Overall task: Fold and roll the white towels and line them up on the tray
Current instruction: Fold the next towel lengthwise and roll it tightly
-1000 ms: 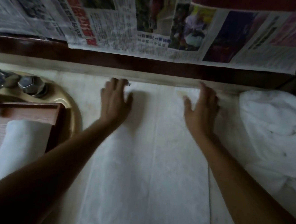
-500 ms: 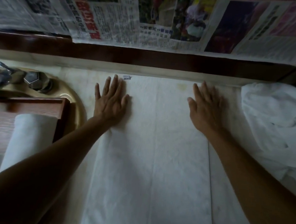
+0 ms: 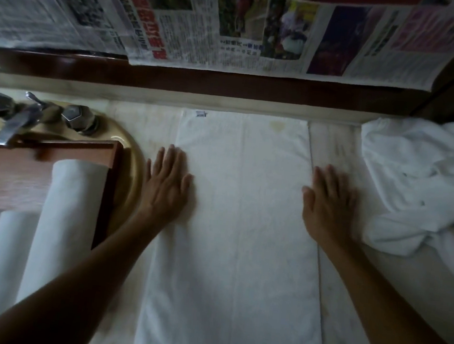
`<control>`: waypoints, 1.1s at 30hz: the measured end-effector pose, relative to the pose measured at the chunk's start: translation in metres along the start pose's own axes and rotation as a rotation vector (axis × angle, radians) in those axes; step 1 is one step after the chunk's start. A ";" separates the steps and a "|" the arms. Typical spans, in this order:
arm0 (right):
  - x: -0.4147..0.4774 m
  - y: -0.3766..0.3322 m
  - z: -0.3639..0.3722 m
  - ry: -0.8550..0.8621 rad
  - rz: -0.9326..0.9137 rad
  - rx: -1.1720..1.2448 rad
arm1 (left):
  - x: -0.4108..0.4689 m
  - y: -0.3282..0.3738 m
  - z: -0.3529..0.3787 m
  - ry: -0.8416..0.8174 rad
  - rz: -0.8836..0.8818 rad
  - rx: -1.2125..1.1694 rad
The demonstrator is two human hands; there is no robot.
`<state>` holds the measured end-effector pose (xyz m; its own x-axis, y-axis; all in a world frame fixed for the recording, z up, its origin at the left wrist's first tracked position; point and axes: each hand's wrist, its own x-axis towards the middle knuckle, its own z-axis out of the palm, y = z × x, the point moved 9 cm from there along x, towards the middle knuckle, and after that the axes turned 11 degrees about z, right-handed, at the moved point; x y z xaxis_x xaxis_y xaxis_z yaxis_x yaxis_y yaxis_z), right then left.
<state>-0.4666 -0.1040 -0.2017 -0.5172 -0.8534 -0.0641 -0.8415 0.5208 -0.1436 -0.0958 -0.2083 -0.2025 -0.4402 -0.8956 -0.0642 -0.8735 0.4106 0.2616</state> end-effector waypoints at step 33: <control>-0.267 0.042 0.000 -0.029 -0.003 0.014 | -0.271 0.052 0.019 0.060 0.217 -0.141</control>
<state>-0.3634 0.1457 -0.1903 -0.5099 -0.8553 -0.0922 -0.8406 0.5182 -0.1580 -0.0256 0.0588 -0.1900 -0.5975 -0.7993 0.0643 -0.7203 0.5702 0.3951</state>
